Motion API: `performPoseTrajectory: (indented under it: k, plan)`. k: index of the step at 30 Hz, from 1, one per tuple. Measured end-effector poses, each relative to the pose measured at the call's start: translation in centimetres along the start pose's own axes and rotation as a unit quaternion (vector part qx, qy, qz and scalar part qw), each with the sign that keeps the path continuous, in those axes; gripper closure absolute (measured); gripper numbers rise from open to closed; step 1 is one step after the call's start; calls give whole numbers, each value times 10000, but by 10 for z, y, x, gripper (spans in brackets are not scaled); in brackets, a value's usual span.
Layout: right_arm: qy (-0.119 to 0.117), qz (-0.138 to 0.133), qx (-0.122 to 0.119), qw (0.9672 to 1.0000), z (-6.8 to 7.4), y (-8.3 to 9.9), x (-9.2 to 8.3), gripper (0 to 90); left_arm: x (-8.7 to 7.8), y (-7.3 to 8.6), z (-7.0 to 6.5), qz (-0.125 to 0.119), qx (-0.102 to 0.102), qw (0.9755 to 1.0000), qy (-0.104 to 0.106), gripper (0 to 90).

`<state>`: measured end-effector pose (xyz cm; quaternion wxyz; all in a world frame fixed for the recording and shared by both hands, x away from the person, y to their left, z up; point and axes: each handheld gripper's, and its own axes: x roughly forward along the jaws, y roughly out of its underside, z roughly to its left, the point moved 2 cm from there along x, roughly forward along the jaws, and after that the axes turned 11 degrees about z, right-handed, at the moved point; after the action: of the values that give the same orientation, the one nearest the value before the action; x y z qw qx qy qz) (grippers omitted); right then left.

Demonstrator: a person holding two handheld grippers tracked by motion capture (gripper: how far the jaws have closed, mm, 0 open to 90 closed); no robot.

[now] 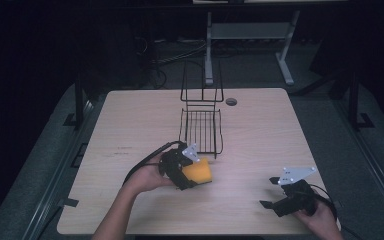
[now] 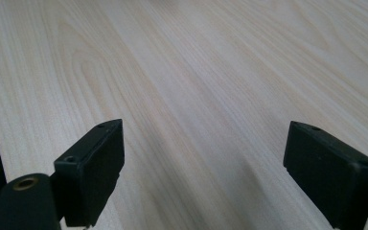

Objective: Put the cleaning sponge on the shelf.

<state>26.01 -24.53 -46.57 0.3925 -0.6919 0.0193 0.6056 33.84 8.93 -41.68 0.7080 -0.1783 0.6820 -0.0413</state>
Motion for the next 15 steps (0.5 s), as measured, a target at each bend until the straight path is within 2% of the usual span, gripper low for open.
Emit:
performPoseTrajectory:
  k: [6, 12, 15]
  plan:
    - [-4, 0, -39, 10000, -1, 0, 1, 137, -1, -2, 7, 37, 21, 10000, -30, 217]
    - [6, 9, -25, 10000, -2, -1, 1, 138, -2, -4, 12, -75, 4, 10000, -14, 217]
    - [15, 17, -24, 10000, -1, -1, 1, 137, -3, -4, 16, -13, 48, 10000, -36, 217]
